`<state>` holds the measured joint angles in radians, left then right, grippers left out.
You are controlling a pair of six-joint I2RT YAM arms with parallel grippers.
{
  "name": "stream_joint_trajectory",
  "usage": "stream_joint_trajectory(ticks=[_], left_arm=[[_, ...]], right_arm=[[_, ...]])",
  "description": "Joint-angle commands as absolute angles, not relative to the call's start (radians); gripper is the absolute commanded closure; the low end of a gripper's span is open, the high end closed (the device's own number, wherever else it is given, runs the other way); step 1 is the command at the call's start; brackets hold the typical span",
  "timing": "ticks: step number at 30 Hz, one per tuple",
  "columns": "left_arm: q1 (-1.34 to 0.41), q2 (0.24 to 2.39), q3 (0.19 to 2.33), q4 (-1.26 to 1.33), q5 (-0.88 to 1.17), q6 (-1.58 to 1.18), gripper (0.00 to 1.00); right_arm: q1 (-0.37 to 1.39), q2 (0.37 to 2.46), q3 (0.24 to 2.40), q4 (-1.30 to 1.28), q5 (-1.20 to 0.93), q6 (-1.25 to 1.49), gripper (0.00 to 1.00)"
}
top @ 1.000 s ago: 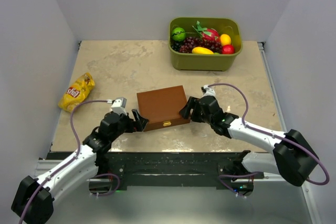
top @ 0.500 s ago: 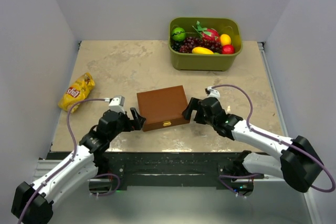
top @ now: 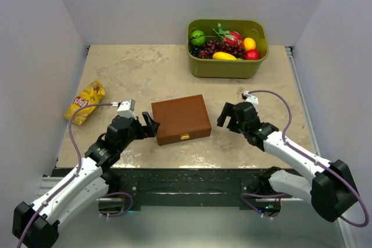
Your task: Organize the mixed jewelry
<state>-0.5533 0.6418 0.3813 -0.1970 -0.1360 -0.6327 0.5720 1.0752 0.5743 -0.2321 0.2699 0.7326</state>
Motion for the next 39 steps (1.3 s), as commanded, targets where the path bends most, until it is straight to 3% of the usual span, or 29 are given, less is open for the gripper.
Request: stream_joint_trajectory(ticks=[1,13,25,35,39], left_arm=[[-0.558,0.647,0.46,-0.202,-0.202,-0.641,0.0],[-0.557,0.753,0.58,-0.253,-0.297,-0.635,0.0],[-0.546,1.041,0.827,-0.17,-0.382,-0.499,0.01],[-0.275,1.106,0.818,-0.015,-0.141,-0.526,0.0],[-0.193,1.106,0.802,-0.015,-0.156,-0.506,0.01]], right_arm=[[0.457,1.086,0.636,-0.218,0.184,0.663,0.01],[0.249,1.209,0.753,-0.132,0.167,0.588,0.01],[0.236,1.17,0.66,-0.005,0.428,0.497,0.01],[0.236,1.031,0.552,0.127,0.659,0.422,0.01],[0.236,0.963,0.454,0.276,0.653,0.362,0.01]])
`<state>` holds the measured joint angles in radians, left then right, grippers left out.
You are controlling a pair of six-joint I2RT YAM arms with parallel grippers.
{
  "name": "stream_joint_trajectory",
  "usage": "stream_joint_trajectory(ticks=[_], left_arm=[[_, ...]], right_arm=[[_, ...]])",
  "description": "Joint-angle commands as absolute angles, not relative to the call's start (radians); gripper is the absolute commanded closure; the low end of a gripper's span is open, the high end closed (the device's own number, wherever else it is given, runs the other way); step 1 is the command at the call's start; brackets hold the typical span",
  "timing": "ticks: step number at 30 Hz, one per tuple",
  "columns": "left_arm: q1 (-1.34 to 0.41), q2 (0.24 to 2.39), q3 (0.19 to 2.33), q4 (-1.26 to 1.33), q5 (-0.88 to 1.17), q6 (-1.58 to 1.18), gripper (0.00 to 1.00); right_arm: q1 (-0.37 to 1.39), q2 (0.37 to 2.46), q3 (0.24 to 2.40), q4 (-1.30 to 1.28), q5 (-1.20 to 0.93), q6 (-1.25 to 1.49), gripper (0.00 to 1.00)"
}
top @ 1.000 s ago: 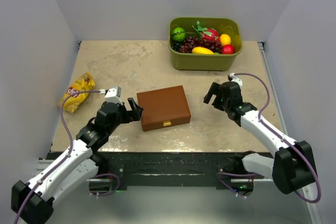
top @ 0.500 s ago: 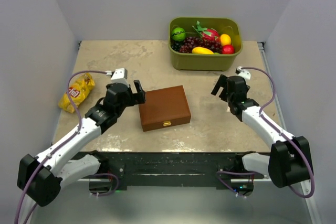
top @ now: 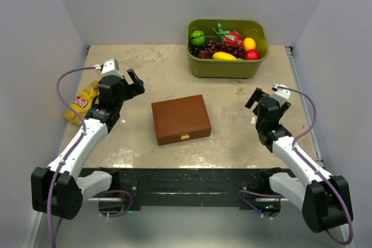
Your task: Organize the mixed jewelry
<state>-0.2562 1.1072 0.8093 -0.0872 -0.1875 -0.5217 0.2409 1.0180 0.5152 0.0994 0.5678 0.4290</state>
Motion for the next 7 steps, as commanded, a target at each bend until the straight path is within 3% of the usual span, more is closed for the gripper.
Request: stream_joint_trajectory(ticks=[1,7], left_arm=[[-0.18,1.104,0.793,0.024,-0.155,-0.496,0.0],[-0.132,1.057,0.704,0.078,-0.231,-0.433,0.0]], right_arm=[[0.238,0.96,0.451,0.284,0.655,0.353,0.01],[0.236,1.049,0.449,0.35,0.657,0.298,0.01]])
